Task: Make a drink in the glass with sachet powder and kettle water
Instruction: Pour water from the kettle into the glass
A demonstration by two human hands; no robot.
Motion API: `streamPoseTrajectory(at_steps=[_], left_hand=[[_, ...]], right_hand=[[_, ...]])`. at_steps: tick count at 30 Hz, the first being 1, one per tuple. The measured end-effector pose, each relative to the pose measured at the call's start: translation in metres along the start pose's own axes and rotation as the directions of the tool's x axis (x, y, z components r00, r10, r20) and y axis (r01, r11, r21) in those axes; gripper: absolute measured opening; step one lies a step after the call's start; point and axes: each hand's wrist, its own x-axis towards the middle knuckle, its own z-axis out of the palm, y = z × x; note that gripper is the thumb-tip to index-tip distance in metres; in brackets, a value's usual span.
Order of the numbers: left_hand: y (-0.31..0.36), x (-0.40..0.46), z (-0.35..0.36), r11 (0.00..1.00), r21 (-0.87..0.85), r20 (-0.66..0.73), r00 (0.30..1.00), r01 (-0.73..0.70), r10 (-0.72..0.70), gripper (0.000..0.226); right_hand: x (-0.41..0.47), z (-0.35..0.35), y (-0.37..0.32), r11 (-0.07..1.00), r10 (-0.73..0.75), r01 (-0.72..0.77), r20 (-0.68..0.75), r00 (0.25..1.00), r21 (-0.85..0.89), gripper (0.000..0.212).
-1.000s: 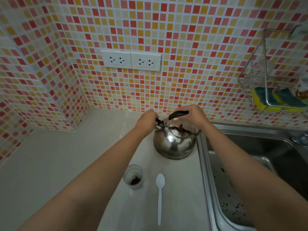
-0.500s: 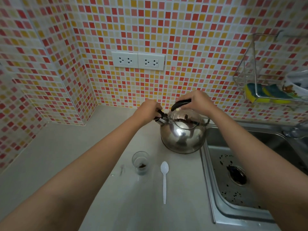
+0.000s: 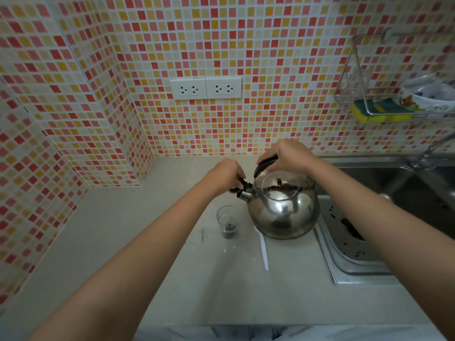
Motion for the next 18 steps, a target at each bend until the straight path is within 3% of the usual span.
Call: streamPoseTrajectory(at_steps=[18], left_hand=[[-0.023,-0.027,0.021,0.999,0.03,0.049,0.998,-0.043,0.042,0.034]], right_hand=[[-0.006,0.019,-0.044,0.987,-0.02,0.037,0.107,0.994,-0.155,0.029]])
